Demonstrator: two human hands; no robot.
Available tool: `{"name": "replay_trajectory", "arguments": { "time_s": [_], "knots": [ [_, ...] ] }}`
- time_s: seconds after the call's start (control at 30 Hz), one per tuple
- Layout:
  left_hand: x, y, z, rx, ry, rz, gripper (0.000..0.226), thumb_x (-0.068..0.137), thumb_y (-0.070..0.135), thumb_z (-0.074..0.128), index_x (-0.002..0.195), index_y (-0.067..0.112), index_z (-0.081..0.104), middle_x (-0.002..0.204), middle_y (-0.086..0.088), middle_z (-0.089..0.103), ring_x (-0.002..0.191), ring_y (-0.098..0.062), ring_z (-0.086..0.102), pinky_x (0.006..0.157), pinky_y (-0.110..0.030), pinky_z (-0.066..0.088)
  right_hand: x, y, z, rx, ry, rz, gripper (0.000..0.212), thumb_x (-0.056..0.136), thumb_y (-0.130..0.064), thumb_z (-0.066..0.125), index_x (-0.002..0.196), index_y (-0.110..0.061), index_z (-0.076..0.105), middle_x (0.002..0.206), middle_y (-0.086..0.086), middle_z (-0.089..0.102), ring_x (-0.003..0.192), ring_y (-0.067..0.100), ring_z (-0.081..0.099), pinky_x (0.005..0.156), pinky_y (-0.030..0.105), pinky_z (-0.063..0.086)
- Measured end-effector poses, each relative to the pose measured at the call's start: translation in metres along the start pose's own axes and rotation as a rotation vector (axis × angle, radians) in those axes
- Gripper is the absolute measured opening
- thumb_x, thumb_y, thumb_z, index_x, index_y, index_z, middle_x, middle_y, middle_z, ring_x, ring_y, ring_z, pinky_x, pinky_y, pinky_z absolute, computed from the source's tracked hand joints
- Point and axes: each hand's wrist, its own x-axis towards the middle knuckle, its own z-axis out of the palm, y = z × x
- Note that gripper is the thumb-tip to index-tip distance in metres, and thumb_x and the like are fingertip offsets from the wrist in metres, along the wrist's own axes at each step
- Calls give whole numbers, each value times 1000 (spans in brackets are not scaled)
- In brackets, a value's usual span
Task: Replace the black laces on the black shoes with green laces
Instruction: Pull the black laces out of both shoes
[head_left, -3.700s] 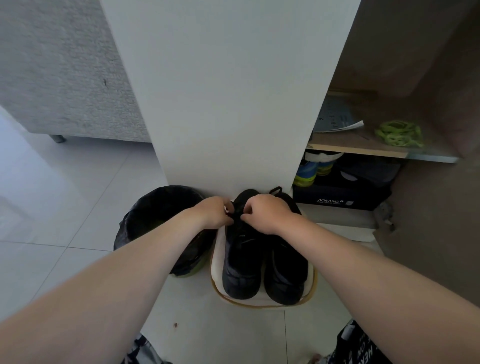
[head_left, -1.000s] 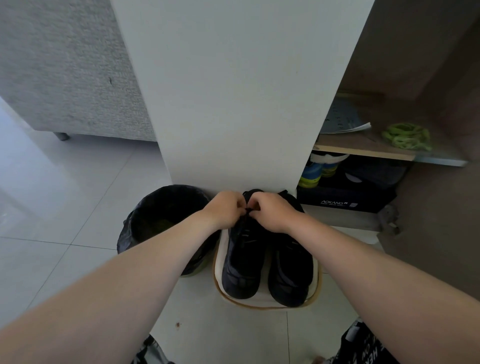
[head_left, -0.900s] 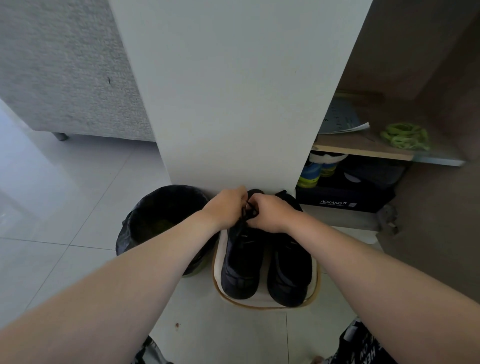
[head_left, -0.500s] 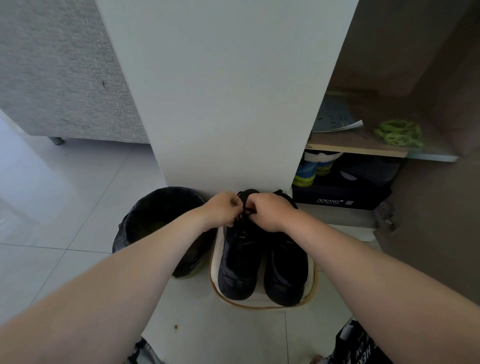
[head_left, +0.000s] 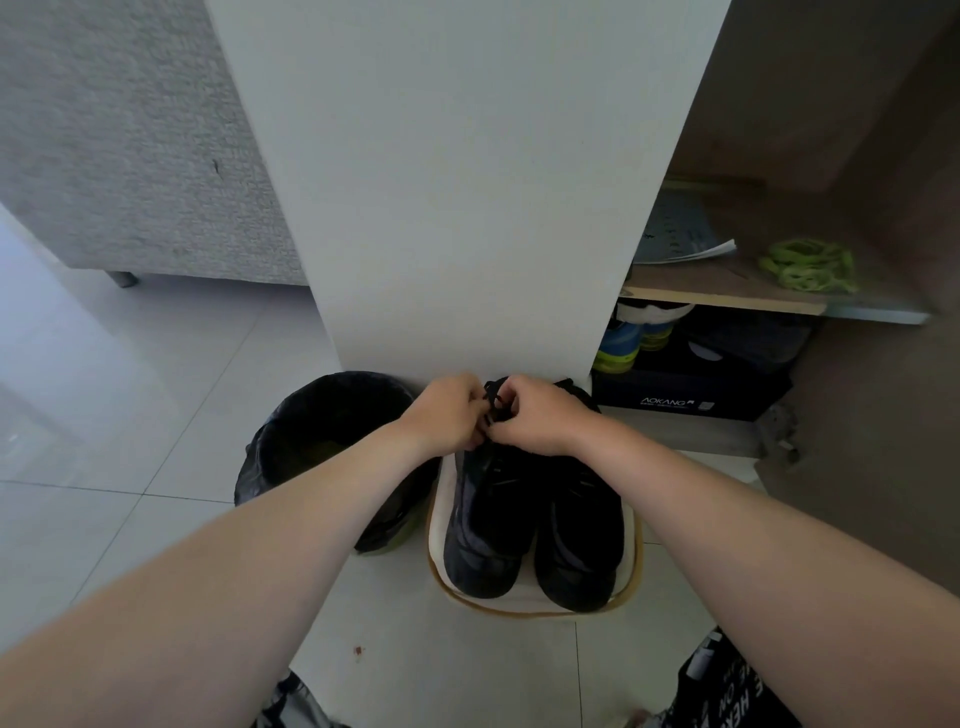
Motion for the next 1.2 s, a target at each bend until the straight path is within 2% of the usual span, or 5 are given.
{"name": "replay_trajectory", "arguments": {
  "time_s": [0.3,0.43,0.73,0.9,1.2],
  "knots": [
    [5,10,-11,146,92,119,9,101,20,42,99,18,51,79,3,59,74,-19,57,61,-30,41,-5,-7,7,-311,-58,-27,81,56,-65,84,124,-35,51,129,0,50,127,27,42,100,43,34],
    [7,18,-8,-149,-64,-119,14,98,22,49,90,14,57,73,-1,55,54,-14,48,49,-26,46,-6,-6,3,-334,-86,-15,83,57,-63,85,127,-36,51,131,1,50,129,28,40,103,45,32],
    [-6,-2,-44,274,-469,-224,21,91,31,67,80,14,71,69,-4,56,63,-16,55,65,-28,58,-5,-8,4,-391,-84,-51,81,61,-59,87,131,-41,52,135,2,47,133,30,37,106,47,29],
    [-2,2,-46,59,-53,-8,21,94,30,64,86,13,72,72,-7,70,56,-10,65,63,-24,58,-5,-12,7,-384,18,-194,34,69,-56,81,86,-36,59,104,-5,53,117,25,48,88,39,31],
    [-6,-6,-20,-251,-371,-180,31,82,0,64,110,13,65,101,-6,67,90,-18,66,76,-32,59,2,-2,8,-140,139,-81,26,87,-45,67,75,-24,58,85,-6,63,99,26,60,84,39,34]
  ]
}}
